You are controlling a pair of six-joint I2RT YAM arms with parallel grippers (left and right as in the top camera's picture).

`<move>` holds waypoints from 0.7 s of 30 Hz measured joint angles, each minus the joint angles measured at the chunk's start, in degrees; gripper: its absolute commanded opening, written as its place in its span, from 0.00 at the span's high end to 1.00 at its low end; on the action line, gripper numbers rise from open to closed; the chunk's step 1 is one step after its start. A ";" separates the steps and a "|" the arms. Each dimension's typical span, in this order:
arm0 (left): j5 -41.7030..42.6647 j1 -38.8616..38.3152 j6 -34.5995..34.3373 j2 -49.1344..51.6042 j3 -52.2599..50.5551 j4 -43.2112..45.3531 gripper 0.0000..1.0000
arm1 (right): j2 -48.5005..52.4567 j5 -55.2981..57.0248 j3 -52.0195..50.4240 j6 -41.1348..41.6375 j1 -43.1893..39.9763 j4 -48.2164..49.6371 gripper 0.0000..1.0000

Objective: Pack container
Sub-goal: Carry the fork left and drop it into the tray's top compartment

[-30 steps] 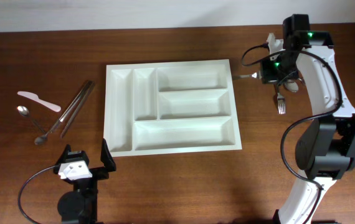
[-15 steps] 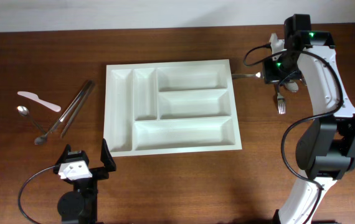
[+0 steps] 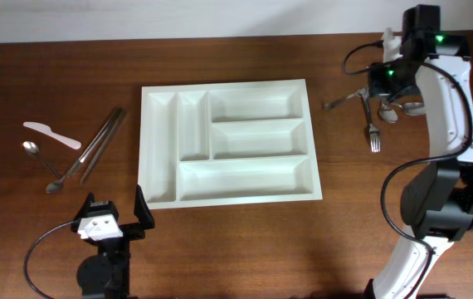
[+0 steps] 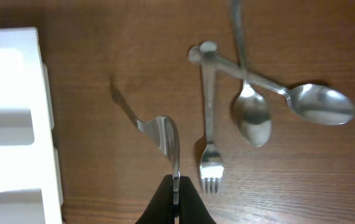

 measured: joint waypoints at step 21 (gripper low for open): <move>0.00 0.00 0.02 0.00 0.00 0.00 0.01 | 0.02 -1.40 10.62 0.44 -0.11 -0.52 0.96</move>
